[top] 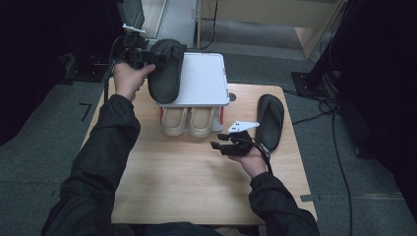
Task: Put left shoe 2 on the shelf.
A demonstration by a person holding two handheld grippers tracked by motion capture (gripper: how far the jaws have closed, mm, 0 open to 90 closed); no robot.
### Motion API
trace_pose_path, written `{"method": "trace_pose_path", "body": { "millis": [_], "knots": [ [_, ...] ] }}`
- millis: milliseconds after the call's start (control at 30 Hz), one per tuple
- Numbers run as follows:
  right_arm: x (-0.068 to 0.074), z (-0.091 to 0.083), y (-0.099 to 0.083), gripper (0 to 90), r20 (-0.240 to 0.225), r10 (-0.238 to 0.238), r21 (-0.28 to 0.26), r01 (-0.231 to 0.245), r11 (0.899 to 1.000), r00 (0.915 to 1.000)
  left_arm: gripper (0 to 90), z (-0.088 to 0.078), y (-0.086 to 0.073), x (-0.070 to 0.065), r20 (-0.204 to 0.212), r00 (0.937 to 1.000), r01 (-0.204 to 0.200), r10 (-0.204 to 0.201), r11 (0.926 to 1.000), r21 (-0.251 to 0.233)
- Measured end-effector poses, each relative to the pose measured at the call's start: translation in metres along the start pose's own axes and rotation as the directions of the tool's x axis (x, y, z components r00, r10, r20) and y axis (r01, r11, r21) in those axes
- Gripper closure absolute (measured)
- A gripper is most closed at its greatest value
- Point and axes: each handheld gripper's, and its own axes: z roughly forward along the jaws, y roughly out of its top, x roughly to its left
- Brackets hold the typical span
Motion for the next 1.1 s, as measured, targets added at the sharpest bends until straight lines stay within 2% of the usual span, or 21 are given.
{"method": "trace_pose_path", "body": {
  "millis": [267,500,733,1100],
  "knots": [
    [-0.002,-0.003,0.000,52.1,0.002,0.006,-0.006,-0.006,1.000,1.0000,68.2,0.021,-0.003,-0.011,0.007,1.0000,-0.002,0.002,1.0000,0.006],
    [-0.002,-0.003,0.000,52.1,0.003,0.006,-0.008,-0.006,1.000,1.0000,68.1,0.037,-0.010,-0.010,0.003,0.9999,0.013,-0.013,0.9996,0.024],
    [-0.003,-0.003,0.000,52.1,0.002,0.012,-0.007,-0.012,1.000,0.9999,68.0,0.042,-0.012,-0.006,0.013,0.9996,0.026,-0.027,0.9989,0.039],
    [-0.004,-0.004,0.000,52.1,0.004,0.012,-0.009,-0.012,1.000,0.9999,65.7,0.040,-0.013,-0.004,0.005,0.9999,-0.016,0.016,0.9978,0.064]
  ]
}}
